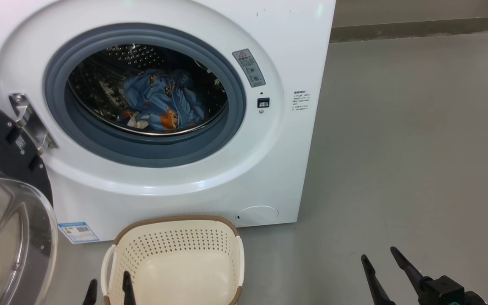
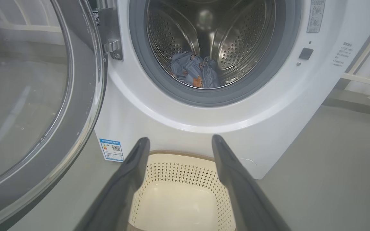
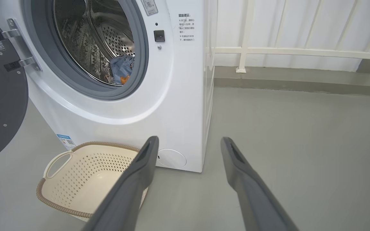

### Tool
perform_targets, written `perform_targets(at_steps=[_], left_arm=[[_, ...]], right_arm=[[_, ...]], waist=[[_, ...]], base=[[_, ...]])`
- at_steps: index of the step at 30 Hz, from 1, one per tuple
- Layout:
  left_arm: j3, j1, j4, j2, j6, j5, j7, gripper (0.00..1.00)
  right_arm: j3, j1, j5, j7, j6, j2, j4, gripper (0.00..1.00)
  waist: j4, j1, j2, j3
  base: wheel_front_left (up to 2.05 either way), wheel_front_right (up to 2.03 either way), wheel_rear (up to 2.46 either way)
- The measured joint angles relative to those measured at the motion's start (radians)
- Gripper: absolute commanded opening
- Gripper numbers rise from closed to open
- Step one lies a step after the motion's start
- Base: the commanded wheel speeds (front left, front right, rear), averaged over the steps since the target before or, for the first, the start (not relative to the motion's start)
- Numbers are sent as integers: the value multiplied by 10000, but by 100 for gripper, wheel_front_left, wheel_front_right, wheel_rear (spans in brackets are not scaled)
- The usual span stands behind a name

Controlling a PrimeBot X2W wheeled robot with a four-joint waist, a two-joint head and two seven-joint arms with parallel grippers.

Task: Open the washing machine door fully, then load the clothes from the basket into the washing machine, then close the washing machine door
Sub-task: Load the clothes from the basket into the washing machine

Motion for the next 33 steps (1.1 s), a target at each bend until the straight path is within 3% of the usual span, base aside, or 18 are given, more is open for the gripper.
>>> perform_targets(at_steps=[33], left_arm=[[-27, 397, -414, 6, 155, 416, 0, 100]], right_arm=[[-428, 8, -244, 0, 0, 29, -140, 100]], waist=[[98, 0, 0, 24]], base=[[0, 0, 0]])
